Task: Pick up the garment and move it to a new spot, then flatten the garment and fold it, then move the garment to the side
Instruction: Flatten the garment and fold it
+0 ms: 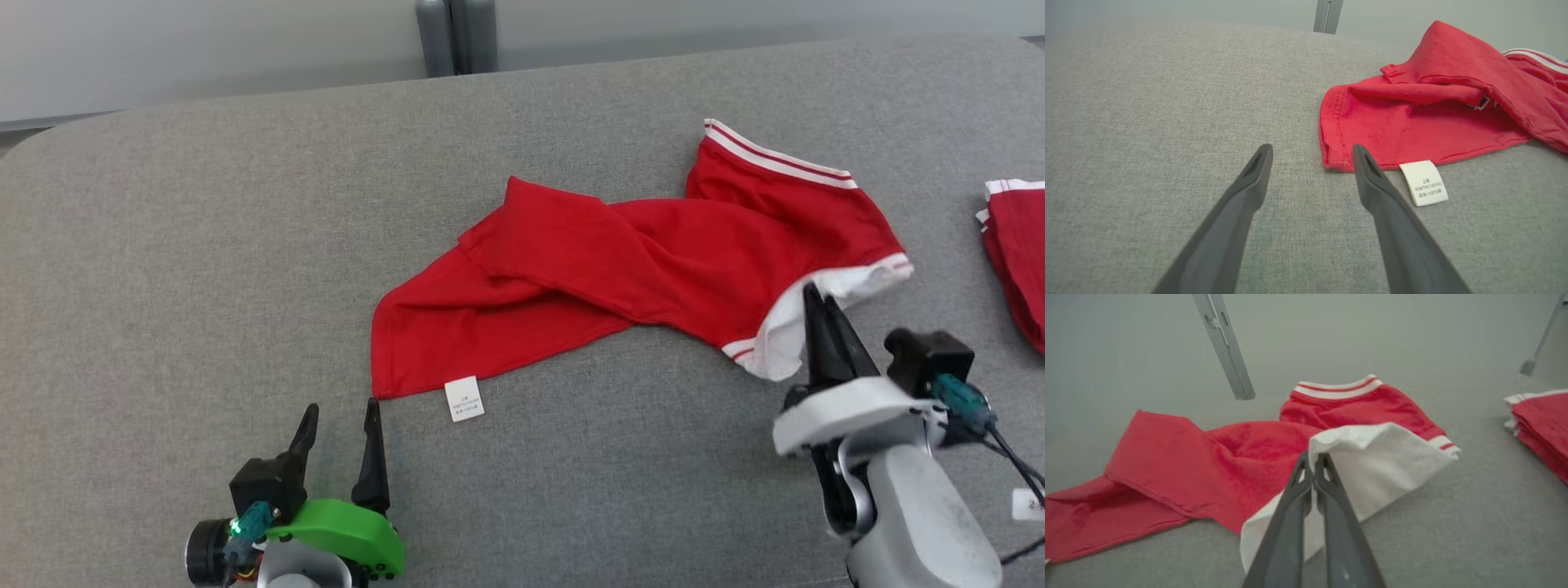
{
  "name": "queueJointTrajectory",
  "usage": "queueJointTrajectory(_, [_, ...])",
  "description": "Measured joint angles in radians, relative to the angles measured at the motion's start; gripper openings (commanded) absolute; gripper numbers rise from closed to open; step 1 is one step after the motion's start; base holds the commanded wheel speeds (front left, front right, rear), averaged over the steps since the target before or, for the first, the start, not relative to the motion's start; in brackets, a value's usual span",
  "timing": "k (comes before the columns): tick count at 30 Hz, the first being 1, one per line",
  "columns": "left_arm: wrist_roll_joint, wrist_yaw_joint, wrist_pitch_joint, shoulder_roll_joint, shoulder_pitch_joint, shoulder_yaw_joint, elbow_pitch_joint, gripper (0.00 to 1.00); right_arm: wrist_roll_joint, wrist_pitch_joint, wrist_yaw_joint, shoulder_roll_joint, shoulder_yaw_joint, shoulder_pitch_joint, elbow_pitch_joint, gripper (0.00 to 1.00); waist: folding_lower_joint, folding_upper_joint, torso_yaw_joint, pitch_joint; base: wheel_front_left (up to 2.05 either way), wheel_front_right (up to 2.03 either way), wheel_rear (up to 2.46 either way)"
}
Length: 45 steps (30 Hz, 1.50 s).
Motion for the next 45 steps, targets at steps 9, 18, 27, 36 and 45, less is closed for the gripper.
queueJointTrajectory(9, [-0.011, -0.003, 0.000, 0.000, -0.056, -0.053, -0.008, 1.00, 0.035, 0.000, 0.000, -0.108, 0.223, -0.381, -0.104, 0.00, 0.0000, 0.0000, 0.042, 0.034, 0.00, 0.00, 0.00])
queueJointTrajectory(18, [-0.062, 0.012, 0.000, 0.001, -0.112, -0.128, -0.028, 1.00, -0.046, 0.013, 0.000, -0.191, 0.228, -0.783, 0.309, 0.39, 0.0000, 0.0000, 0.156, 0.089, 0.00, 0.00, 0.00])
queueJointTrajectory(27, [-0.080, 0.034, 0.000, 0.001, -0.118, -0.119, -0.049, 1.00, -0.105, 0.004, 0.000, -0.184, 0.131, -0.798, 0.472, 1.00, 0.0000, 0.0000, 0.234, 0.165, 0.00, 0.00, 0.00])
queueJointTrajectory(36, [-0.043, 0.033, 0.000, 0.000, -0.117, -0.082, -0.048, 1.00, -0.054, 0.002, 0.000, -0.181, 0.007, -0.504, 0.282, 1.00, 0.0000, 0.0000, 0.179, 0.158, 0.00, 0.00, 0.00])
queueJointTrajectory(45, [0.003, 0.033, 0.000, 0.000, -0.071, -0.022, -0.029, 1.00, -0.032, 0.002, 0.000, -0.124, -0.055, -0.223, 0.112, 1.00, 0.0001, 0.0000, 0.111, 0.080, 0.00, 0.00, 0.00])
